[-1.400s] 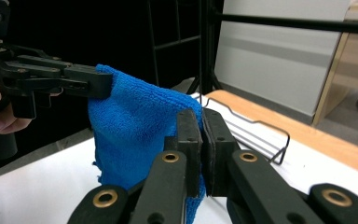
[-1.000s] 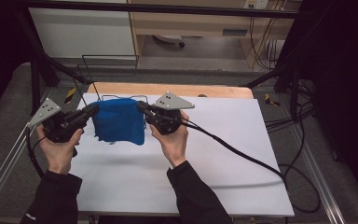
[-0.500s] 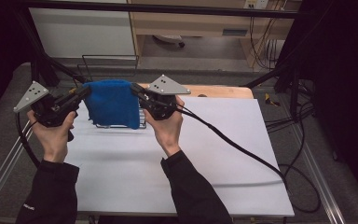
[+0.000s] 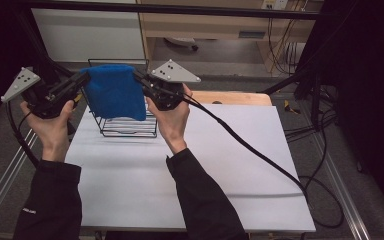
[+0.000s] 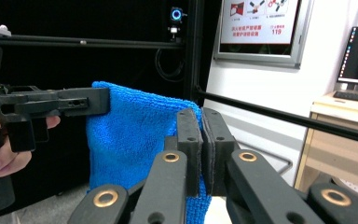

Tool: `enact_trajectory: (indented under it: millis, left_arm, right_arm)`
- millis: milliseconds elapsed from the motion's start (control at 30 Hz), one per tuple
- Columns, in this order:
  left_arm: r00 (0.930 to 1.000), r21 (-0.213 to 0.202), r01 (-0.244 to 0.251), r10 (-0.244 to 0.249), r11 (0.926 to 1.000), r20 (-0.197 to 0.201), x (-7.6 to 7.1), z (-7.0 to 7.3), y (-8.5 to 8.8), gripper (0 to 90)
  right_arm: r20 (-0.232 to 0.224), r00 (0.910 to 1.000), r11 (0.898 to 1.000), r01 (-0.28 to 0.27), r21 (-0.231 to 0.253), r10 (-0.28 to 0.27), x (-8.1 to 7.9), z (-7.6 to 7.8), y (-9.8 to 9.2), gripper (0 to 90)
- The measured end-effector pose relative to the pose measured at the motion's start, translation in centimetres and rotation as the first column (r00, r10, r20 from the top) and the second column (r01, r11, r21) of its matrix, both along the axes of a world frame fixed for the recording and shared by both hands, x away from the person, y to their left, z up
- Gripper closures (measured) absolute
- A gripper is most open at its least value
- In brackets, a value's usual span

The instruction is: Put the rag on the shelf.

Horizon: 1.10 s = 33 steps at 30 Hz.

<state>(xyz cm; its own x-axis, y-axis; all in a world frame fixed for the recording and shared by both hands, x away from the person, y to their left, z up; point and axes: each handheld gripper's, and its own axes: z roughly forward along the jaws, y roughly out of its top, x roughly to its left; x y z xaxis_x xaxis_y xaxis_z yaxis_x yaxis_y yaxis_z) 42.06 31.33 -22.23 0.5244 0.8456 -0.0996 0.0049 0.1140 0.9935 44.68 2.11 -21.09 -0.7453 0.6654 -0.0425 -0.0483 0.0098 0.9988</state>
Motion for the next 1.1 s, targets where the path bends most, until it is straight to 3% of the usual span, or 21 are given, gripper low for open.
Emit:
enact_trajectory:
  millis: [533, 933, 1100]
  left_arm:
    - [0.9988, -0.029, -0.031, 0.033, 0.9991, 0.036, 2.4, 3.6, 1.4, 85.2]
    - [0.9971, -0.009, -0.065, 0.065, 0.9979, 0.04, 5.4, 6.1, 1.6, 85.2]
    - [0.997, -0.029, -0.067, 0.068, 0.9973, 0.036, 6.4, 6.6, 1.4, 85.2]
  right_arm:
    - [0.053, 0.9985, 1.0, 0.017, -0.003, -0.017, 2.3, 4.2, 2.0, 87.8]
    - [0.064, 0.9973, 0.999, 0.036, -0.015, -0.035, 4.8, 6.0, 2.8, 87.8]
    - [0.061, 0.9971, 0.999, 0.048, -0.02, -0.046, 5.7, 6.4, 2.7, 87.8]
